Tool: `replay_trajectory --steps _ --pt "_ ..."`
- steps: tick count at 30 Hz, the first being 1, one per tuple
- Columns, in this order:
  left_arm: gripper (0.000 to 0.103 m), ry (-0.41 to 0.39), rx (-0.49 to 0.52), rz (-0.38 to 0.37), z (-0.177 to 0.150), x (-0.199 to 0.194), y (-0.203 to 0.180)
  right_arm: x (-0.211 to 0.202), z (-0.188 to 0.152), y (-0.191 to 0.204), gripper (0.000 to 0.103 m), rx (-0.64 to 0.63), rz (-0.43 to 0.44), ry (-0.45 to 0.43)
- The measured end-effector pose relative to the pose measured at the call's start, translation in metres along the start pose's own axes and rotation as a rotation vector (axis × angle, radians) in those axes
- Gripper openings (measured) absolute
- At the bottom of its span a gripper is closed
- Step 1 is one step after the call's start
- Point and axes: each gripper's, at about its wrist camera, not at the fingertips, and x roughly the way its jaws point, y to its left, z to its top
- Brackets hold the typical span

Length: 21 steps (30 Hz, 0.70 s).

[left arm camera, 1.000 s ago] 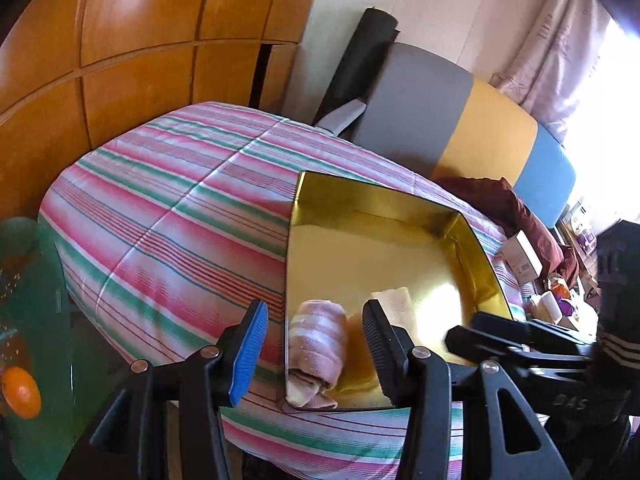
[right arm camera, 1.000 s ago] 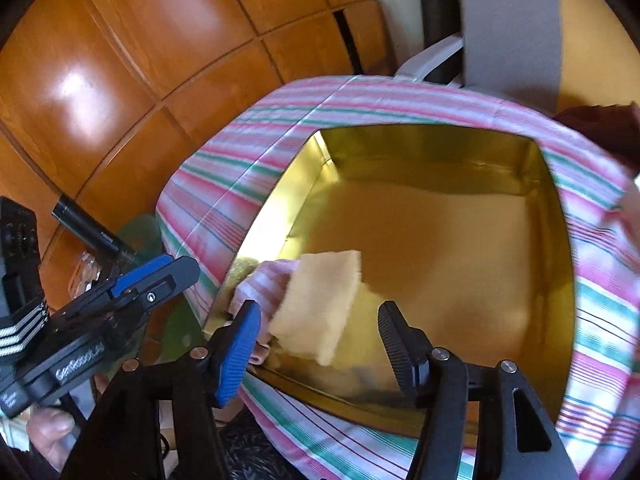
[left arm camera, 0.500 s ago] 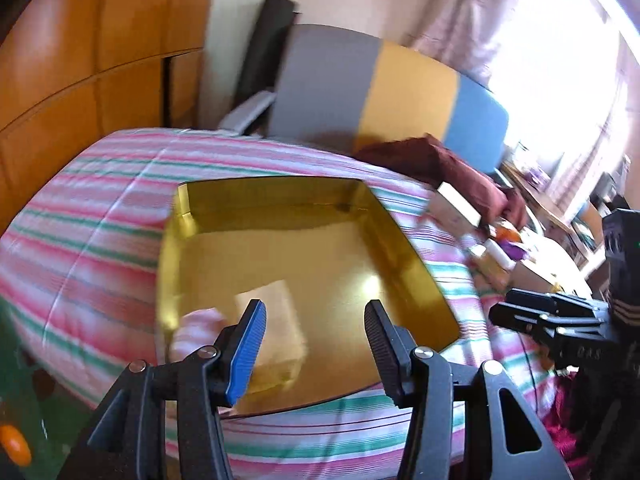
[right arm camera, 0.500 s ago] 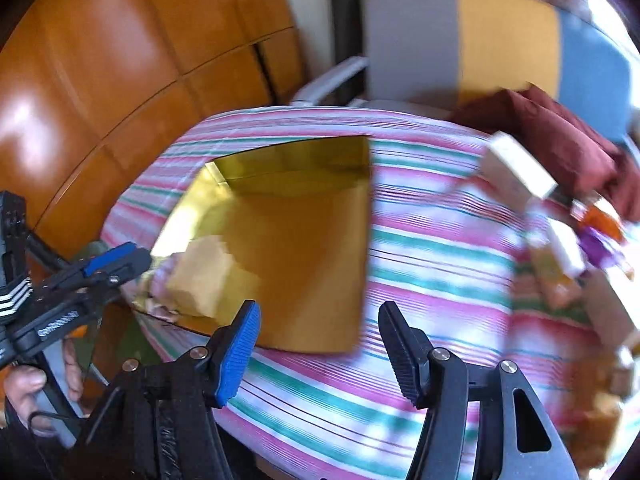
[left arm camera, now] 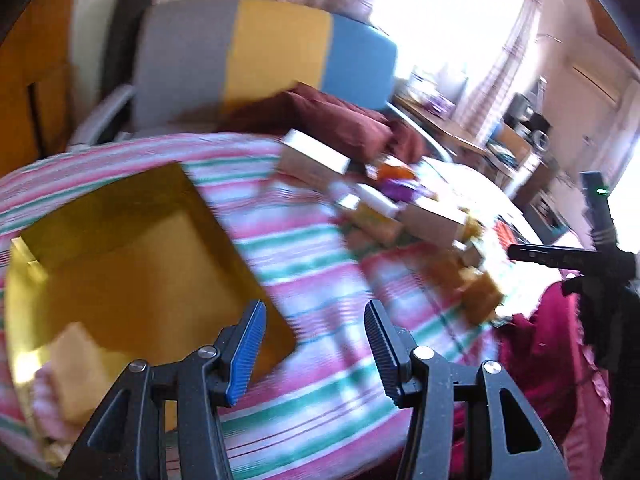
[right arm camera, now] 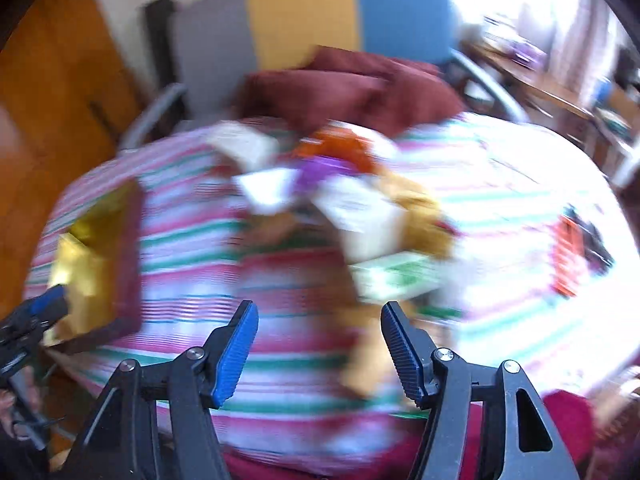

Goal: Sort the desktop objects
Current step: 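Grasp the cracker packet with the right gripper while the left gripper grasps another yellow sponge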

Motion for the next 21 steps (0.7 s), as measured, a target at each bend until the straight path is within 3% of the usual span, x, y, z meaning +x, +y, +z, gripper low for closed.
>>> replay_trajectory --steps 3,6,12,21 --pt "0.052 0.039 0.045 -0.04 0.003 0.017 -0.024 0.011 -0.003 -0.036 0.061 0.014 -0.092 0.083" --pt "0.052 0.069 0.11 -0.082 0.004 0.032 -0.053 0.031 -0.004 -0.058 0.06 0.001 -0.13 0.189" --pt "0.052 0.114 0.255 -0.158 0.001 0.057 -0.104 0.065 -0.002 -0.073 0.059 -0.019 -0.109 0.337" --pt "0.052 0.177 0.437 -0.277 -0.016 0.091 -0.161 0.095 0.003 -0.086 0.059 -0.029 -0.093 0.471"
